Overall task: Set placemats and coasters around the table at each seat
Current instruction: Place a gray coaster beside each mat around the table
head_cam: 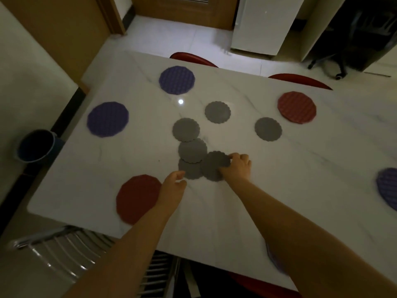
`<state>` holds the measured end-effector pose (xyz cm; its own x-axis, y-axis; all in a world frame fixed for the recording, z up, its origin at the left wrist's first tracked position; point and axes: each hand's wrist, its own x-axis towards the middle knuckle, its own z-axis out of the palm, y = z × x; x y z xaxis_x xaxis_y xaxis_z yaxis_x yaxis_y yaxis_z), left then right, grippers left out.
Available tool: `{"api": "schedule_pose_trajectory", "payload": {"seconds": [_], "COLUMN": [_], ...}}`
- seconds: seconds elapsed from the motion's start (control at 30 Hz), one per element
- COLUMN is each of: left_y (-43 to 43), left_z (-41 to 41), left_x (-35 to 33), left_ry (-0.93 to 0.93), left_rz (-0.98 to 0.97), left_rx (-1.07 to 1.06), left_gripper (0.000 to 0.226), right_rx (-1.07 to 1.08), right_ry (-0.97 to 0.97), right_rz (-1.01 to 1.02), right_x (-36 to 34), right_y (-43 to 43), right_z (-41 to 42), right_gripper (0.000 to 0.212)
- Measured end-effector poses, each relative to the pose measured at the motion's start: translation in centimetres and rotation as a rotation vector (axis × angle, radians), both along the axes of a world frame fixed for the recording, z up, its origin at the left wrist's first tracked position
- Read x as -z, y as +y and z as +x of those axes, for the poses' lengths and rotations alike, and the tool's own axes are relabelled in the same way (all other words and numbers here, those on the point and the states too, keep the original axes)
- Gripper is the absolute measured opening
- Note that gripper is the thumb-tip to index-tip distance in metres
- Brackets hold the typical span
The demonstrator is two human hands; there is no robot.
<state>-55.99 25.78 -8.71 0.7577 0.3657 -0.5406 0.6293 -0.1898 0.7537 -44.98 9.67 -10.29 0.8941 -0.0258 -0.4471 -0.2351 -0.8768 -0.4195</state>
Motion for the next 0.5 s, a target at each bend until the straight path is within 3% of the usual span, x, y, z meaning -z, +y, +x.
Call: {"api": "schedule_pose_trajectory", "payload": {"seconds": [0.17, 0.33, 0.5], "left_y": [-0.4, 0.2, 1.8], "left_z": [0.4, 0.6, -0.2], "left_x": [-0.1, 0.2, 0.8], "left_ry": [0.011, -0.018, -0.081], "left_rz": [-0.146, -0.576, -0.671], "left_rx": [-0.124, -0.366, -0.434], "left_gripper": [0.038, 0.028, 0.019], "right_rx": [0.186, 0.279, 0.255], "right_ry": [-0.029, 0.184, 0.370], "right_rz": [0.447, 0.814, 0.842], "right_x": [-1.5, -3.1, -2.1], "right_y": [-1.5, -0.4, 1.9], "right_z": [-1.1, -2.8, -3.2], "right_gripper": [0.013, 0.011, 0.003]}}
